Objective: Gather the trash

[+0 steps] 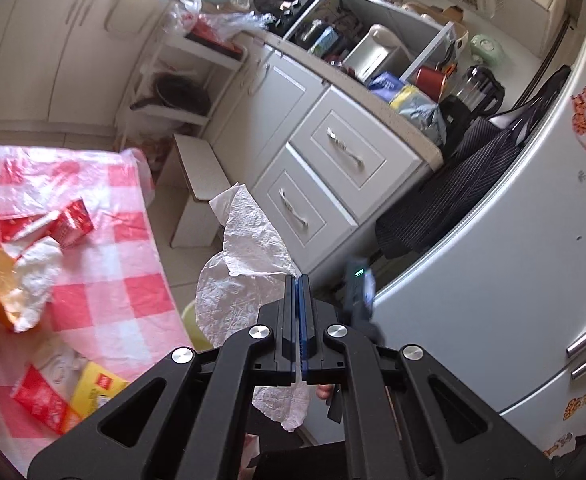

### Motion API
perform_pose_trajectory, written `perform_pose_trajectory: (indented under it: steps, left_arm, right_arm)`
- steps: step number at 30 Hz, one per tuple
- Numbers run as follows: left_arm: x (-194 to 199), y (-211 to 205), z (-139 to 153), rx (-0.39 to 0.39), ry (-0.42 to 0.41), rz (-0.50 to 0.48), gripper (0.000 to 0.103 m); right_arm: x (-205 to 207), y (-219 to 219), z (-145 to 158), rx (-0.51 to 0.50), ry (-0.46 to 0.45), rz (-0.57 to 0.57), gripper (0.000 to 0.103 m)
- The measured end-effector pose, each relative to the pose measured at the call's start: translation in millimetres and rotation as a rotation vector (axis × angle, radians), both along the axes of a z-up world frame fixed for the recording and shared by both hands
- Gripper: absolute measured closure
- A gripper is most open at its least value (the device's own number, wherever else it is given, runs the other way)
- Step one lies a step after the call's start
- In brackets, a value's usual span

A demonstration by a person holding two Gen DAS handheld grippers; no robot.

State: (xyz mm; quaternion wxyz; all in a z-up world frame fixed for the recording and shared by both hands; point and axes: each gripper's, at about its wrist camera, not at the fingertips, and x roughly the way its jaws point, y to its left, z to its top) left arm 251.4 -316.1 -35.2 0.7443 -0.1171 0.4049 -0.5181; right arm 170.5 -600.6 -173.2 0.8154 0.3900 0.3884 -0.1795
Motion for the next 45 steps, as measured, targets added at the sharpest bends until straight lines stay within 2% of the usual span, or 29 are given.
perform_pose_trajectory:
  steps: [4, 9, 14, 21, 22, 23, 24, 25, 26, 27, 32, 38, 41, 45]
  left_arm:
    - [5.7, -43.5, -30.4, 0.040, 0.059, -0.023, 0.101]
    - [12.3, -99.7, -89.0, 0.109, 0.163, -0.031, 0.101]
    - [14.2, -146.6, -149.0, 0.197, 0.250, -0.020, 0.101]
    - [15.6, -183.5, -205.1, 0.330, 0.312, 0.029, 0.100]
    - [15.0, -185.8, -209.4, 0.352, 0.313, 0.036, 0.095]
    - [13.7, -187.1, -211.8, 0.373, 0.310, 0.044, 0.082]
    - [12.5, -185.4, -210.8, 0.388, 0.301, 0.053, 0.074]
    - [11.5, -183.3, -208.9, 0.398, 0.285, 0.064, 0.060]
    - [10.3, -180.2, -203.7, 0.405, 0.263, 0.075, 0.053]
    - [8.4, -177.3, -197.5, 0.410, 0.243, 0.078, 0.052]
    - [0.1, -148.6, -150.9, 0.393, 0.145, 0.087, 0.031]
    - [-4.1, -78.2, -101.1, 0.377, 0.044, 0.144, 0.026]
    - [-2.5, -27.9, -75.2, 0.387, -0.023, 0.223, 0.024]
    - [7.8, 48.1, -44.9, 0.418, -0.111, 0.390, 0.019]
  right_arm:
    - [-20.9, -5.9, 50.3, -0.071, -0.210, -0.054, 0.025]
    - [-44.3, -0.4, 95.3, -0.236, -0.341, -0.086, 0.021]
    - [-40.4, 1.6, 100.2, -0.281, -0.355, -0.050, 0.020]
    - [-30.7, 0.4, 97.0, -0.244, -0.362, -0.020, 0.020]
    - [-28.9, 1.1, 97.5, -0.244, -0.361, -0.015, 0.020]
    - [-28.3, 1.5, 97.9, -0.244, -0.360, -0.013, 0.020]
    - [-28.0, 2.0, 98.4, -0.244, -0.360, -0.014, 0.020]
    - [-27.8, 2.0, 99.1, -0.244, -0.363, -0.017, 0.020]
    - [-28.1, 2.1, 100.4, -0.245, -0.367, -0.021, 0.020]
    - [-28.7, 2.7, 102.2, -0.248, -0.374, -0.026, 0.020]
    - [-29.1, 9.9, 112.1, -0.281, -0.404, -0.051, 0.017]
    - [-20.8, 24.3, 117.1, -0.283, -0.420, -0.046, 0.016]
    - [-10.8, 38.4, 116.8, -0.287, -0.414, -0.011, 0.016]
    - [4.5, 60.6, 116.8, -0.281, -0.404, 0.056, 0.017]
